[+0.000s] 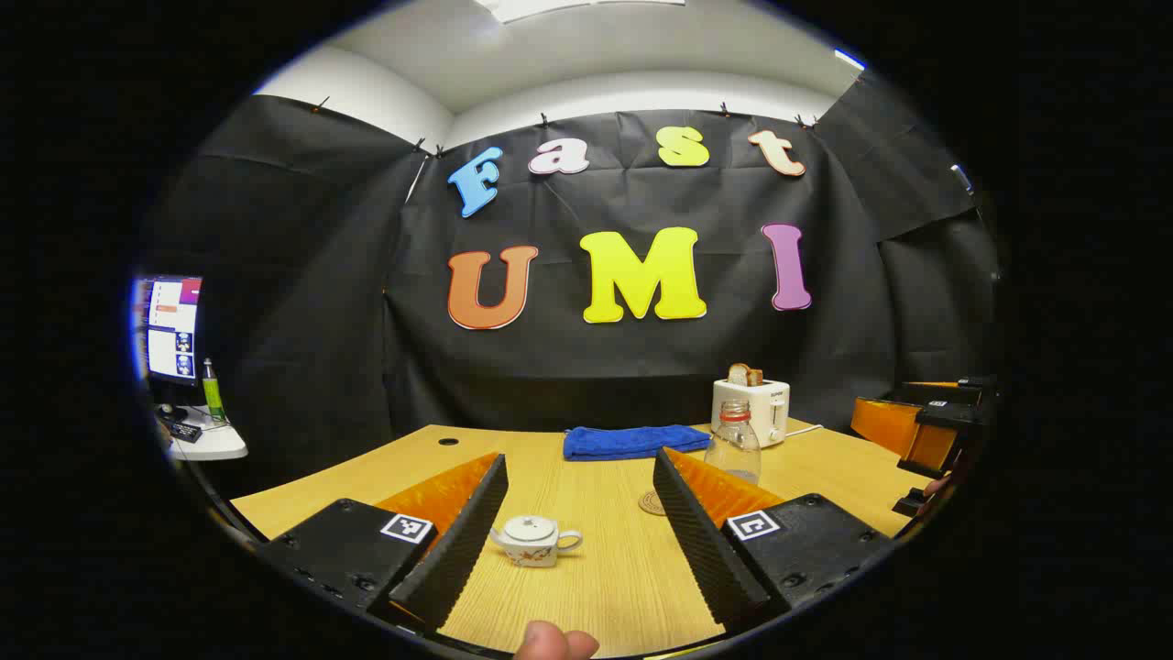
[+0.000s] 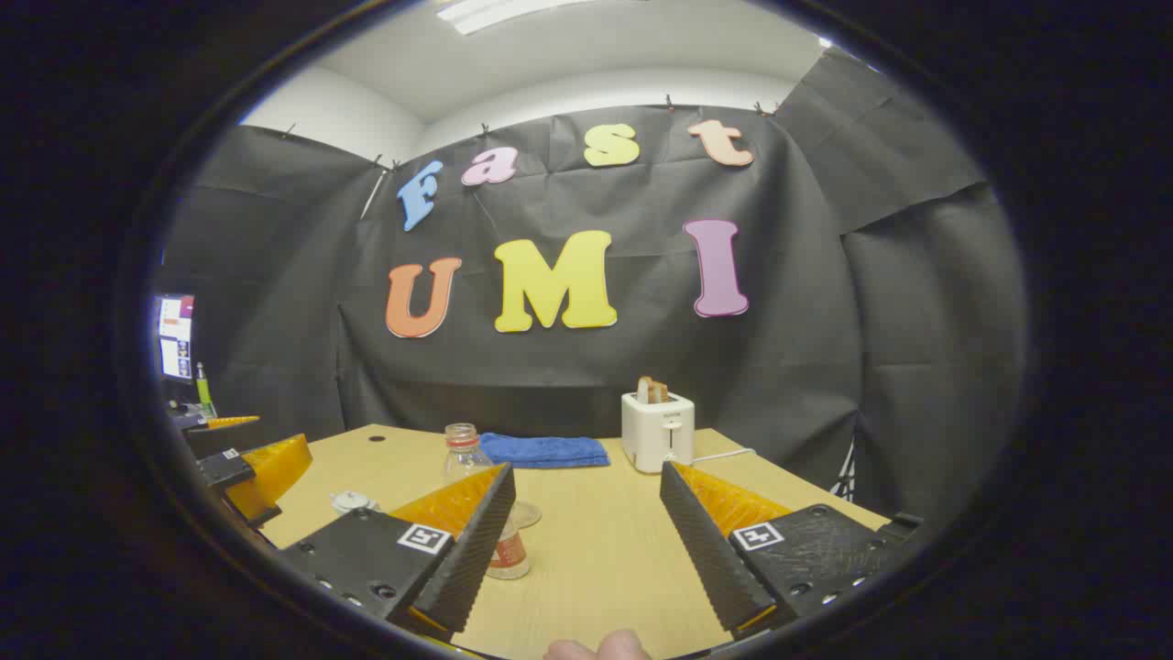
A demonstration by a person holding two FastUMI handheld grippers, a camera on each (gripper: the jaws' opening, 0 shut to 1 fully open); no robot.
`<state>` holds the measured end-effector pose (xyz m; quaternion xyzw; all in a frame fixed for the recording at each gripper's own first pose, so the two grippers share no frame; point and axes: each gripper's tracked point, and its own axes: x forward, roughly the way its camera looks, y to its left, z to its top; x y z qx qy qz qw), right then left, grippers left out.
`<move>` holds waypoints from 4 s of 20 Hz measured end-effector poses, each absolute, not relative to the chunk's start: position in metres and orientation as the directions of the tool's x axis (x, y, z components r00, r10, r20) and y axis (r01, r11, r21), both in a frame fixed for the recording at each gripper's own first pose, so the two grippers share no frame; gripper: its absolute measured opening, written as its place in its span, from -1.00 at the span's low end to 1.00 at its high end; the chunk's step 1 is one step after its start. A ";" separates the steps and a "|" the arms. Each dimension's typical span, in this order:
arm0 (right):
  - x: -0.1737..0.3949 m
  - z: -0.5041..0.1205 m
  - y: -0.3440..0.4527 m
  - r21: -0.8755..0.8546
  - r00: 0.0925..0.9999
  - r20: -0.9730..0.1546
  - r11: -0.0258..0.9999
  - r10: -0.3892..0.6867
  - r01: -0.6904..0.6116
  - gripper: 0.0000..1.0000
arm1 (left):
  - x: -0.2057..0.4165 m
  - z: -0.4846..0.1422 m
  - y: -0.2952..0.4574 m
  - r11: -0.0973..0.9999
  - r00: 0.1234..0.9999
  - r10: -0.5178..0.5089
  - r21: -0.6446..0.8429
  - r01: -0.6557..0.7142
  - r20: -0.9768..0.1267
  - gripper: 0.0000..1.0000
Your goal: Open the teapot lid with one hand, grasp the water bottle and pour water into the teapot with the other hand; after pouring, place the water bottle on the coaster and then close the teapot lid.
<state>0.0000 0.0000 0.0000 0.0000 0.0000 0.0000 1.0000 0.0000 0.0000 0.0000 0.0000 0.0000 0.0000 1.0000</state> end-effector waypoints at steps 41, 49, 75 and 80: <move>0.020 -0.048 0.009 -0.021 0.997 -0.070 0.999 0.043 -0.044 0.84 | 0.051 -0.092 0.037 1.000 0.973 0.016 -0.018 -0.021 -0.231 1.00; 0.037 -0.066 -0.016 0.009 0.994 -0.111 1.000 -0.005 0.006 0.92 | 0.087 -0.126 0.041 1.000 0.949 0.003 -0.016 -0.009 -0.314 0.60; 0.035 -0.077 0.031 0.008 0.974 -0.120 0.981 0.191 -0.192 0.91 | 0.093 -0.098 0.057 0.999 0.966 0.035 0.003 -0.036 -0.258 -0.95; 0.036 -0.086 0.065 -0.003 0.956 -0.151 0.967 0.251 -0.254 0.91 | 0.077 -0.086 0.057 1.000 0.973 0.022 -0.005 -0.024 -0.230 -0.94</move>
